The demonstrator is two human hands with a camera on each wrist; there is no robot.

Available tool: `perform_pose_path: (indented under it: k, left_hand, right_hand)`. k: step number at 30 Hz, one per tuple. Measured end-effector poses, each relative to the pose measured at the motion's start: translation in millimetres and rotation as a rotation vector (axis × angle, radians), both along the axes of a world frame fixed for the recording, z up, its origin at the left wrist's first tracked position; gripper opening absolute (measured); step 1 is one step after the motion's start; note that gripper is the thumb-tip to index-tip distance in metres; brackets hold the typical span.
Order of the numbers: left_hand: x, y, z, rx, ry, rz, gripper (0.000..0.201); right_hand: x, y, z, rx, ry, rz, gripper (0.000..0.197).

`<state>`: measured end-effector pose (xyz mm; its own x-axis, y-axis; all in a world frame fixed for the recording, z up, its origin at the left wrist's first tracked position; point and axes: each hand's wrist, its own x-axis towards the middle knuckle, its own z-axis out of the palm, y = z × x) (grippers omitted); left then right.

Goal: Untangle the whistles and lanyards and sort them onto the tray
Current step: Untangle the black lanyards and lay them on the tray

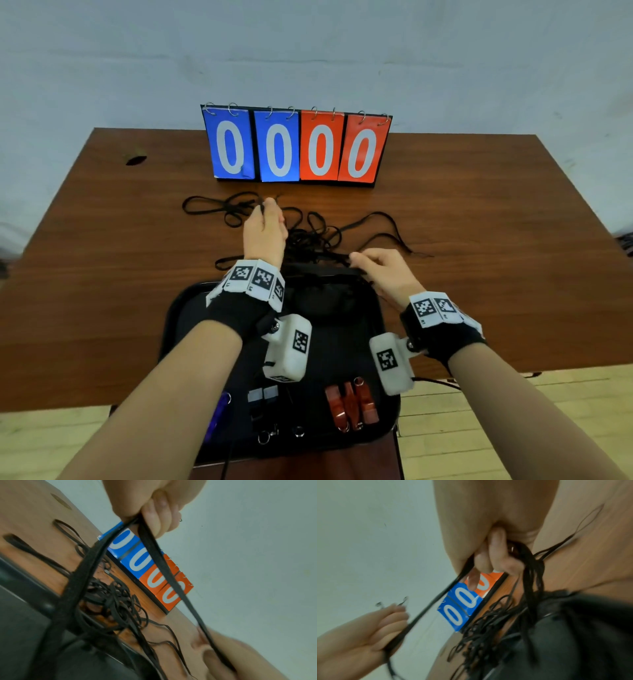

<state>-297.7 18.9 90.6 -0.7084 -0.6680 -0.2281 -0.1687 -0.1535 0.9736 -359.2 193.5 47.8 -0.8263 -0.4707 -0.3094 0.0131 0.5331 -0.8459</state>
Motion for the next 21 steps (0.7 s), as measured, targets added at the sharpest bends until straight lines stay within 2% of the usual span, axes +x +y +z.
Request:
perform_pose_path:
  k: [3,8,12,13,16,17,18,21]
  left_hand:
    - [4,-19,-5,-0.032,-0.037,0.125,0.035]
    - [8,-21,-4,-0.06,0.005,0.088,0.03]
    - [14,-30,8,-0.014,0.069,0.195,0.034]
    - [15,-32,10,-0.016,0.067,0.197,0.034]
    - [16,-29,6,0.006,0.025,0.128,0.038]
    - [15,-25,2,0.021,-0.003,0.092,0.04]
    - [15,-22,-1,0.036,-0.03,0.057,0.042]
    - [15,-11,-12,0.039,-0.086,-0.029,0.04]
  right_hand:
    - [-9,21,-4,0.116,0.12,-0.122,0.032]
    - [0,20,-6,0.347,-0.037,0.073,0.032]
    - [-3,33,-14,0.544,0.041,0.014,0.038]
    - [-2,35,-14,0.569,-0.003,0.053,0.037]
    - [6,32,-14,0.585,-0.322,0.293,0.03]
    - [9,30,-15,0.568,-0.373,0.328,0.029]
    - [10,28,-17,0.55,-0.345,0.327,0.026]
    - [5,28,-20,0.552,-0.013,0.167,0.017]
